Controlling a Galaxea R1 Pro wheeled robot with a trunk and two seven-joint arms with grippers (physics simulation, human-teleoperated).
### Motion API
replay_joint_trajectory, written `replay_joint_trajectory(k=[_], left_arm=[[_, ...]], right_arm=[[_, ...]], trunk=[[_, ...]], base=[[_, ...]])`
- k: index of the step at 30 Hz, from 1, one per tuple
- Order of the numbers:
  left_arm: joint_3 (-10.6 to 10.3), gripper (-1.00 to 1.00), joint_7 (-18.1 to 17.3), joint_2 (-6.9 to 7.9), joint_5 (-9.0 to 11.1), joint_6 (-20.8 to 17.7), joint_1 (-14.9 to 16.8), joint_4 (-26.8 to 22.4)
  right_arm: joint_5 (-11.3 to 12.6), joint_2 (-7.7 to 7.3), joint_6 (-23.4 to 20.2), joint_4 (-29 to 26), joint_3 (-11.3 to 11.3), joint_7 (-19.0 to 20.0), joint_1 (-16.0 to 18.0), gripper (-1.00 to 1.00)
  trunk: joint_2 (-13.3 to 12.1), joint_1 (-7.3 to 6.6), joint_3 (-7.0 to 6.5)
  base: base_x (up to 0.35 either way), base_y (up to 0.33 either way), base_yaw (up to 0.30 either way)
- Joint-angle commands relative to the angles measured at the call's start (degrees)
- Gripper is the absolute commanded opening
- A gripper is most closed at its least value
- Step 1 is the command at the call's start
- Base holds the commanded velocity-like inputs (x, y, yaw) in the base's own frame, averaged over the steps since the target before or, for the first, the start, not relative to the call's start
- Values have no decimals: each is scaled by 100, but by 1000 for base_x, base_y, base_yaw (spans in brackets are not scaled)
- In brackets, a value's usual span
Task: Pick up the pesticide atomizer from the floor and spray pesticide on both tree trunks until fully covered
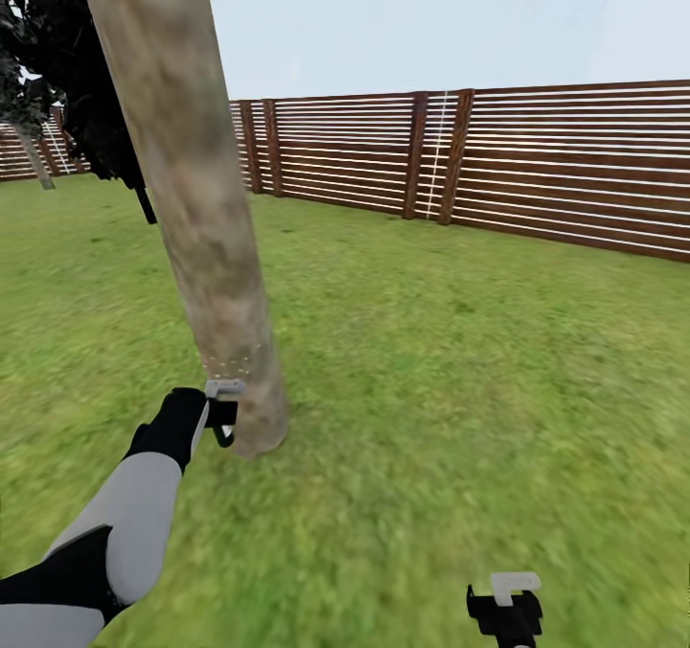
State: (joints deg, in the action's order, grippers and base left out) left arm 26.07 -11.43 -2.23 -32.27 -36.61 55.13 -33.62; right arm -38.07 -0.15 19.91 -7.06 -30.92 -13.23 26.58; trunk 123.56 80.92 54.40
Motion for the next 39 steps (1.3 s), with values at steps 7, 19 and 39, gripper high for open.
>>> replay_joint_trajectory(k=[7, 19, 39], left_arm=[[76, -100, -44, 48, -77, -21, -19, -110], [86, -100, -44, 529, -63, -14, -43, -123], [98, -100, 481, -11, -2, 49, -590, -21]], right_arm=[[-65, -3, 21, 8, -43, -22, 5, 100], [-60, -3, 21, 10, -37, -38, 5, 100], [-60, -3, 21, 12, -37, -30, 5, 100]], trunk=[[2, -1, 5], [2, -1, 5], [2, -1, 5]], base=[[1, -274, 7], [195, -212, 165], [162, -235, 202]])
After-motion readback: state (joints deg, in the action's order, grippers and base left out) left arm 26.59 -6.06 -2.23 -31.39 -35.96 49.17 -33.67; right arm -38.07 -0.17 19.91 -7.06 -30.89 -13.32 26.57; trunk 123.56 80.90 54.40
